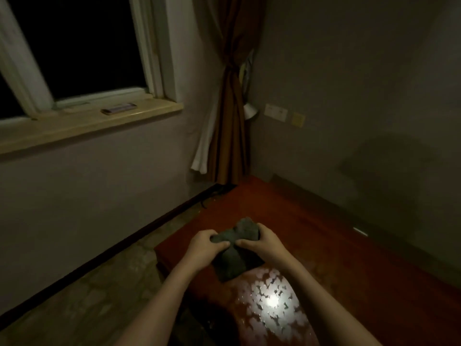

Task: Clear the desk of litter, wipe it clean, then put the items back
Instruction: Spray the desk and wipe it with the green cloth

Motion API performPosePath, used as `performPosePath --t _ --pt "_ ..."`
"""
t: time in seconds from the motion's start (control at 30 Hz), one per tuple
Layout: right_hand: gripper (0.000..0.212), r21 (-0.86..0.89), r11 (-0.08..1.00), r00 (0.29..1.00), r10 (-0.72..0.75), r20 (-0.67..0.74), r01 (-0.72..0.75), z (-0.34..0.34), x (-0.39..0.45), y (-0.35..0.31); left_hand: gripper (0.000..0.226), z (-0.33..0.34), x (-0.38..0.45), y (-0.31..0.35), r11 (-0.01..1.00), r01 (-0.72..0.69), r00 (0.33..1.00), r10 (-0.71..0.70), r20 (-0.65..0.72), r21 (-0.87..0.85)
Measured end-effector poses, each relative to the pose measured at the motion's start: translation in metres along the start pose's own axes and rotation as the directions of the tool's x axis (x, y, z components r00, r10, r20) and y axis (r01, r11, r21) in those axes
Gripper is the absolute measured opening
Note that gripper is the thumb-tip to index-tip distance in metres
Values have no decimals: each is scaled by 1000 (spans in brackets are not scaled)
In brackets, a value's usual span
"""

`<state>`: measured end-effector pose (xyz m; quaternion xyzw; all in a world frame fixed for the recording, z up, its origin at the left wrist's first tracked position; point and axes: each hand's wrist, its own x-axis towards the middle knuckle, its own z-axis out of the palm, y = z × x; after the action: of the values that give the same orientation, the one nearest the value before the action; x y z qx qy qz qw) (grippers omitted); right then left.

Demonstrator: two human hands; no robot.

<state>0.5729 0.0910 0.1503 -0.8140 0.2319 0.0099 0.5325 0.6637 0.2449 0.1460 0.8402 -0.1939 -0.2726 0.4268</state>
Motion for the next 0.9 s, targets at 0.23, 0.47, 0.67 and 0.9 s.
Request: performPosePath --t 0.23,0.47,0.67,0.9 --pt "27 -85 991 986 89 -139 -102 -15 87 24 5 0 104 -16 999 -21 998 18 60 48" --pt "30 82 976 944 215 -250 -200 -26 169 51 10 7 208 -8 992 1 990 -20 142 129" --pt "36 74 952 892 304 -336 -297 -46 211 76 22 42 261 -11 993 6 985 -26 168 117" --pt "49 -333 788 776 267 -572 -517 -63 259 88 44 62 309 -12 1000 4 914 -7 405 10"
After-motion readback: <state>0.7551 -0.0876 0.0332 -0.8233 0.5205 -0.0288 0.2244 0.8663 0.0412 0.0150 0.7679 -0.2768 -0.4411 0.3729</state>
